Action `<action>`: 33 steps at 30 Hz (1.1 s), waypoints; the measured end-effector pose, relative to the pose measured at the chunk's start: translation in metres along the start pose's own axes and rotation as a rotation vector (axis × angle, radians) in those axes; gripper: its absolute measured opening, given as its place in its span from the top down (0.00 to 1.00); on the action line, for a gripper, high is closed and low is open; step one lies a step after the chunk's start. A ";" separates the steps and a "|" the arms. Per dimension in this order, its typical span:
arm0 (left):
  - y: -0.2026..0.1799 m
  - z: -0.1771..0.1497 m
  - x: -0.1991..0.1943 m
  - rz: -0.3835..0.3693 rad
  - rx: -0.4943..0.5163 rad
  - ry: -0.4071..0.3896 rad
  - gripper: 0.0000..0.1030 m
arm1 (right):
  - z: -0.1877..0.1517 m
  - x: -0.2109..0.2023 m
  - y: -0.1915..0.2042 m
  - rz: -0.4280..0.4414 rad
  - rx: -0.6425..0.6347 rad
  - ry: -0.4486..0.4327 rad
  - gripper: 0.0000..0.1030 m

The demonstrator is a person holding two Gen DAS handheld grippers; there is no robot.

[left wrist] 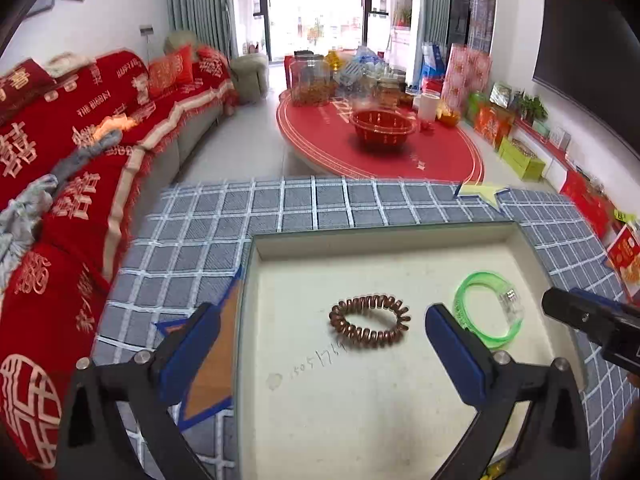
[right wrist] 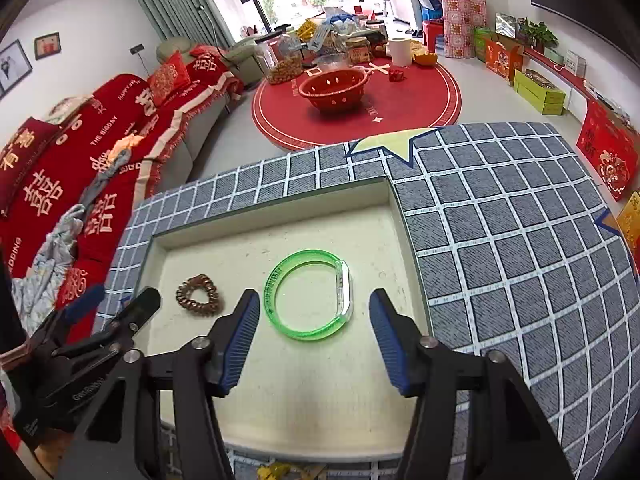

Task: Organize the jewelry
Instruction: 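Open both tools to release the bracelets and lift away from the tray, then grasp the black hair clip with the left tool while the right tool grasps the pastel bead bracelet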

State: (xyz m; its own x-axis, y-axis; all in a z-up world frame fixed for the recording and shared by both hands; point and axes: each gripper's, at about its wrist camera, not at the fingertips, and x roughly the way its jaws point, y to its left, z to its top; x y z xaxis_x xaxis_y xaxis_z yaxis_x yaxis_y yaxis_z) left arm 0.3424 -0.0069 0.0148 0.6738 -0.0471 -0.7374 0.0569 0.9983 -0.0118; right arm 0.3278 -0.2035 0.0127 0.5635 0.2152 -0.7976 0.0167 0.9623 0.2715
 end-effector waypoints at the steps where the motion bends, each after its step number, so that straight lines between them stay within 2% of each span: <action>1: 0.001 0.000 -0.006 -0.010 0.001 0.000 0.00 | -0.002 -0.005 0.001 0.004 -0.001 -0.006 0.39; 4: 0.006 -0.006 -0.027 -0.002 -0.008 -0.023 0.00 | -0.009 -0.021 0.002 0.017 -0.006 -0.019 0.36; 5: 0.007 -0.009 -0.034 -0.005 -0.011 -0.031 0.00 | -0.012 -0.027 0.003 0.023 -0.008 -0.024 0.27; 6: 0.009 -0.013 -0.040 -0.018 -0.013 -0.036 0.00 | -0.017 -0.037 0.004 0.034 -0.010 -0.036 0.22; 10: 0.018 -0.035 -0.065 -0.068 -0.032 -0.021 0.00 | -0.035 -0.068 0.007 0.060 -0.017 -0.078 0.21; 11: 0.021 -0.042 -0.072 -0.104 -0.030 -0.010 0.00 | -0.039 -0.074 0.008 0.065 -0.017 -0.085 0.18; 13: 0.023 -0.056 -0.084 -0.123 -0.036 -0.013 0.00 | -0.050 -0.092 0.008 0.082 -0.022 -0.109 0.04; 14: 0.026 -0.064 -0.093 -0.123 -0.040 -0.021 0.00 | -0.055 -0.100 0.009 0.088 -0.025 -0.128 0.00; 18: 0.037 -0.089 -0.114 -0.134 -0.071 -0.032 0.00 | -0.076 -0.131 0.010 0.089 -0.049 -0.207 0.00; 20: 0.045 -0.102 -0.123 -0.165 -0.111 -0.028 0.00 | -0.087 -0.143 0.010 0.084 -0.061 -0.233 0.00; 24: 0.055 -0.125 -0.132 -0.204 -0.164 -0.003 0.00 | -0.107 -0.159 0.009 0.083 -0.072 -0.217 0.00; 27: 0.050 -0.141 -0.140 -0.155 -0.117 0.005 0.00 | -0.121 -0.167 0.007 0.069 -0.078 -0.185 0.00; 31: 0.036 -0.162 -0.152 -0.076 -0.002 -0.016 0.00 | -0.144 -0.171 0.001 0.079 -0.068 -0.144 0.00; 33: 0.032 -0.170 -0.156 -0.071 0.027 -0.021 0.00 | -0.156 -0.171 -0.001 0.072 -0.067 -0.124 0.00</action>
State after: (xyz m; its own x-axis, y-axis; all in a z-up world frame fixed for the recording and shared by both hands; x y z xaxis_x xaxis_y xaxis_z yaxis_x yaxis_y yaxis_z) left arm 0.1132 0.0385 0.0146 0.6825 -0.1187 -0.7212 0.1250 0.9911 -0.0449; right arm 0.1031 -0.2150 0.0648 0.6593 0.2663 -0.7032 -0.0806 0.9548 0.2860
